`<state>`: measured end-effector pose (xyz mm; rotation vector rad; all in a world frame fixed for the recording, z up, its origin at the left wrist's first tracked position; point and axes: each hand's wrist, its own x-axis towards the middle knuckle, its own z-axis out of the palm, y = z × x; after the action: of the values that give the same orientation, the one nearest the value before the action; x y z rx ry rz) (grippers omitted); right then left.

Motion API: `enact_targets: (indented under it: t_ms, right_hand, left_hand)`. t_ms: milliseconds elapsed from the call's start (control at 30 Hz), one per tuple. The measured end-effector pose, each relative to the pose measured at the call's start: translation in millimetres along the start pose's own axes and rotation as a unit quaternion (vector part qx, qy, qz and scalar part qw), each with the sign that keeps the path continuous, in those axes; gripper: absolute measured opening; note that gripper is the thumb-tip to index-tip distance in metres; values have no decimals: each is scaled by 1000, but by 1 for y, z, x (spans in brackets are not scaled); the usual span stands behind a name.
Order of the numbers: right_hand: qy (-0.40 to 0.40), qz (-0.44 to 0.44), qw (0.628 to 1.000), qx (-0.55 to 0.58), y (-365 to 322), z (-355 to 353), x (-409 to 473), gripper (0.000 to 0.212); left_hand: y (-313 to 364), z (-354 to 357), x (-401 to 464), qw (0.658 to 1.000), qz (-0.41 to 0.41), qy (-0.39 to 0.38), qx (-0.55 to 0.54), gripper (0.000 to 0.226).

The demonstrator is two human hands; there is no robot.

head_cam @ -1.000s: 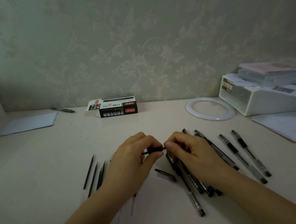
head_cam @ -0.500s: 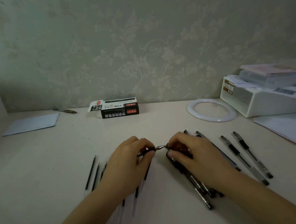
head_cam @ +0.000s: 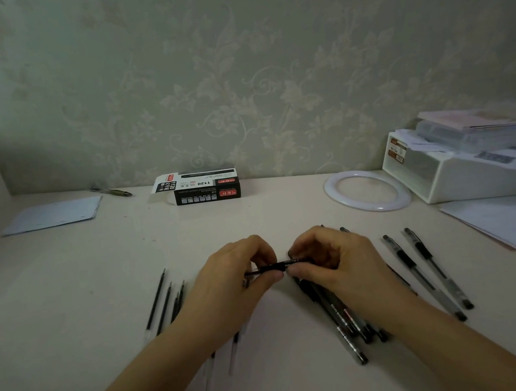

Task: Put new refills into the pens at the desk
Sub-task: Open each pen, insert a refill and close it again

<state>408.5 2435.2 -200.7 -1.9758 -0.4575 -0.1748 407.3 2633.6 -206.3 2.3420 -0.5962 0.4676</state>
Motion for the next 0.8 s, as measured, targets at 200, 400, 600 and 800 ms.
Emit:
enact_targets:
  t_ms: [200, 400, 600, 800]
  right_hand:
    - [-38, 6, 999, 24, 1, -2, 2, 11]
    - [-39, 6, 998, 39, 4, -3, 2, 10]
    - [-27, -19, 998, 46, 0, -5, 4, 10]
    - [17, -49, 998, -25, 0, -2, 5, 23]
  left_hand:
    - [0, 0, -1, 1000, 7, -8, 14, 9]
    - [3, 0, -1, 1000, -3, -11, 8, 8]
    - [4, -2, 0, 1000, 7, 15, -14, 9]
    - [7, 0, 0, 999, -8, 47, 1, 12]
